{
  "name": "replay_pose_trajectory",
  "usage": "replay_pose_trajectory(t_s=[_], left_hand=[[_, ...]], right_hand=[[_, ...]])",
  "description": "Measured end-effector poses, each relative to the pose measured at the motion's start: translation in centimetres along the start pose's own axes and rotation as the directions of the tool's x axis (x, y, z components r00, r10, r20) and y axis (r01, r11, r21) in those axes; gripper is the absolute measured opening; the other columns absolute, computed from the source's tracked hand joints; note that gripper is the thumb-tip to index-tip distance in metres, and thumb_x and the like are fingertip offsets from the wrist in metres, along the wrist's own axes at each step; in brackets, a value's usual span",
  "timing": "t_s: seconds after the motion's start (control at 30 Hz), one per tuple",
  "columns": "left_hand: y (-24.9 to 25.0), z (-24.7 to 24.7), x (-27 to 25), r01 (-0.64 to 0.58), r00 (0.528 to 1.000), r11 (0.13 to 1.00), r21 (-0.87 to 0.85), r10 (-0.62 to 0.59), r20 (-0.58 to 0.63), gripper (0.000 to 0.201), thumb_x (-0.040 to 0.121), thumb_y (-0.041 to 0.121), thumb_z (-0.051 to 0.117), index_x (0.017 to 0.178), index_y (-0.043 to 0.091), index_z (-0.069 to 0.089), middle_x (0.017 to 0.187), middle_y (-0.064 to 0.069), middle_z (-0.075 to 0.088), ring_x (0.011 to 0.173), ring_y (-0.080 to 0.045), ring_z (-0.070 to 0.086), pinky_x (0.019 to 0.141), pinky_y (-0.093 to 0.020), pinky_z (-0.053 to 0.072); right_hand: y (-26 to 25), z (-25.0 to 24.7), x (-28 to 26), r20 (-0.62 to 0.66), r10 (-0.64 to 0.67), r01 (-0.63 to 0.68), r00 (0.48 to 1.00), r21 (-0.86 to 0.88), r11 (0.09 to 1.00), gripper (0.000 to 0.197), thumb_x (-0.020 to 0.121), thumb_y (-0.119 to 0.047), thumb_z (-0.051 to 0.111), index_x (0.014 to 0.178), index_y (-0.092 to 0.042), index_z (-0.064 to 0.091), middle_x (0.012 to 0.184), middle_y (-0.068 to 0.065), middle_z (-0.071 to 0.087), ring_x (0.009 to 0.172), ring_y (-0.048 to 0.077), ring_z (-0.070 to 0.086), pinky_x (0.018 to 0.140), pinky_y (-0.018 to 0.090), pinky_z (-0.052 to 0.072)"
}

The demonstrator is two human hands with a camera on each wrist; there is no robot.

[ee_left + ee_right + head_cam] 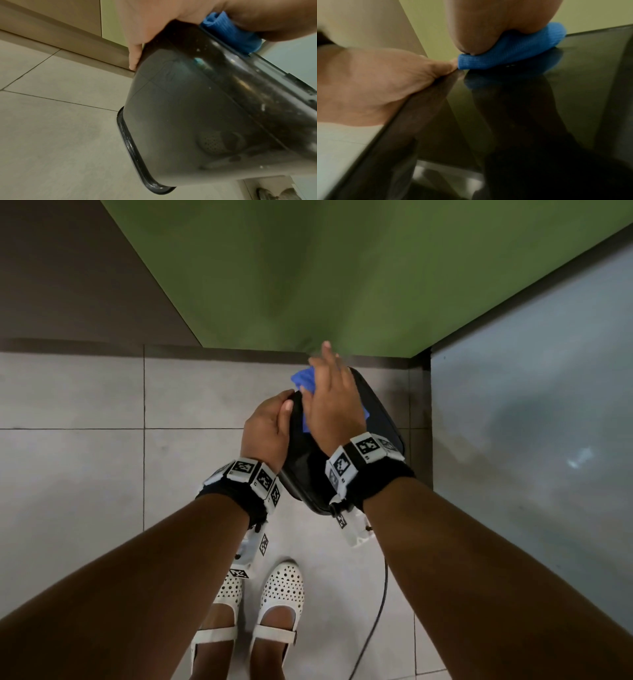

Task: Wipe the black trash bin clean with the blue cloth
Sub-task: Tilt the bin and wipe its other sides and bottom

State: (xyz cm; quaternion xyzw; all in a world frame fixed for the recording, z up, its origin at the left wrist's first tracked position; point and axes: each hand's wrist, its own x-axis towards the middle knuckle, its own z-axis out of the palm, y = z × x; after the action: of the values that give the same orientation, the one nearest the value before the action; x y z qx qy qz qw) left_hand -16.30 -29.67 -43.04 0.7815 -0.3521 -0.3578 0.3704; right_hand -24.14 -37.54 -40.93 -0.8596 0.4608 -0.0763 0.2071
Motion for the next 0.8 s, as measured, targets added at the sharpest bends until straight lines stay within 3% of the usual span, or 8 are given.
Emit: replay_pose_trajectory(t_s=[0.17, 0.27, 0.33, 0.4, 0.53, 0.67, 0.7, 0.8], left_hand=[[0.2, 0.2, 0.0, 0.033, 0.999, 0.999, -0.022, -0.034, -0.031, 0.032, 0.097, 0.019, 0.04, 0.122, 0.007, 0.058, 0.123, -0.012, 0.062, 0.116, -0.022, 0.055, 0.093, -0.009, 0.031], [0.2, 0.2, 0.0, 0.026, 0.999, 0.999, -0.021, -0.027, -0.033, 0.035, 0.096, 0.022, 0.038, 0.121, 0.008, 0.059, 0.12, -0.013, 0.064, 0.113, -0.025, 0.057, 0.098, -0.021, 0.039], [0.2, 0.1, 0.0, 0.035, 0.999, 0.999, -0.04, -0.036, -0.01, 0.037, 0.096, 0.025, 0.036, 0.121, 0.01, 0.058, 0.115, -0.014, 0.065, 0.107, -0.026, 0.06, 0.097, -0.031, 0.046], [0.3, 0.0, 0.0, 0.021, 1.0, 1.0, -0.022, -0.021, -0.011, 0.035, 0.097, 0.022, 0.036, 0.122, 0.01, 0.058, 0.115, -0.013, 0.066, 0.107, -0.025, 0.059, 0.095, -0.027, 0.044], [0.7, 0.5, -0.1, 0.054, 0.998, 0.998, -0.012, -0.055, -0.039, 0.033, 0.097, 0.02, 0.039, 0.122, 0.008, 0.058, 0.122, -0.012, 0.062, 0.115, -0.024, 0.055, 0.096, -0.018, 0.035], [1.4, 1.5, -0.4, 0.044, 0.999, 0.999, 0.017, -0.044, -0.015, 0.037, 0.096, 0.023, 0.037, 0.12, 0.006, 0.058, 0.12, -0.015, 0.063, 0.113, -0.027, 0.056, 0.097, -0.024, 0.038], [1.5, 1.5, -0.7, 0.058, 0.998, 0.998, 0.017, -0.058, -0.023, 0.037, 0.097, 0.023, 0.037, 0.121, 0.006, 0.058, 0.119, -0.016, 0.063, 0.113, -0.028, 0.056, 0.097, -0.027, 0.039], [1.1, 0.7, -2.1, 0.179, 0.98, 0.984, 0.003, -0.179, -0.087, 0.038, 0.098, 0.026, 0.032, 0.124, 0.008, 0.053, 0.12, -0.018, 0.062, 0.111, -0.032, 0.056, 0.092, -0.033, 0.042]], right_hand=[[1.8, -0.7, 1.4, -0.208, 0.38, -0.361, 0.901, 0.125, 0.924, 0.028, 0.091, -0.02, 0.056, 0.112, -0.001, 0.057, 0.144, 0.035, 0.024, 0.125, 0.043, 0.041, 0.1, 0.04, 0.042], [-0.2, -0.3, 1.3, -0.292, 0.421, -0.353, 0.859, 0.258, 0.899, 0.027, 0.09, -0.014, 0.054, 0.112, 0.0, 0.061, 0.129, 0.022, 0.05, 0.115, 0.005, 0.049, 0.092, 0.01, 0.039], [-2.0, 0.8, 0.4, -0.216, 0.156, -0.128, 0.964, 0.14, 0.982, 0.023, 0.08, -0.011, 0.056, 0.097, -0.005, 0.07, 0.118, 0.022, 0.061, 0.109, 0.024, 0.06, 0.095, 0.026, 0.046], [-1.1, 1.2, 0.5, -0.175, -0.119, 0.094, 0.977, -0.146, 0.985, 0.026, 0.076, -0.018, 0.052, 0.088, -0.011, 0.073, 0.114, 0.02, 0.065, 0.104, 0.037, 0.062, 0.093, 0.053, 0.045], [2.2, -1.0, 1.6, -0.019, 0.231, -0.23, 0.973, -0.206, 0.951, 0.034, 0.098, -0.039, 0.035, 0.124, -0.029, 0.054, 0.142, 0.006, 0.04, 0.125, 0.029, 0.042, 0.104, 0.056, 0.03], [1.6, 0.0, 1.1, -0.26, 0.548, -0.587, 0.795, -0.103, 0.803, 0.046, 0.092, -0.048, 0.03, 0.117, -0.022, 0.057, 0.127, 0.018, 0.05, 0.102, 0.038, 0.053, 0.089, 0.049, 0.042], [1.3, -0.1, 1.2, -0.264, 0.55, -0.584, 0.793, -0.071, 0.809, 0.045, 0.091, -0.047, 0.034, 0.116, -0.018, 0.059, 0.123, 0.02, 0.052, 0.099, 0.039, 0.054, 0.087, 0.047, 0.043], [0.7, -0.4, 1.8, -0.01, 0.328, -0.328, 0.945, -0.074, 0.942, 0.041, 0.093, -0.039, 0.047, 0.127, -0.018, 0.053, 0.128, 0.018, 0.048, 0.106, 0.036, 0.049, 0.091, 0.04, 0.039]])
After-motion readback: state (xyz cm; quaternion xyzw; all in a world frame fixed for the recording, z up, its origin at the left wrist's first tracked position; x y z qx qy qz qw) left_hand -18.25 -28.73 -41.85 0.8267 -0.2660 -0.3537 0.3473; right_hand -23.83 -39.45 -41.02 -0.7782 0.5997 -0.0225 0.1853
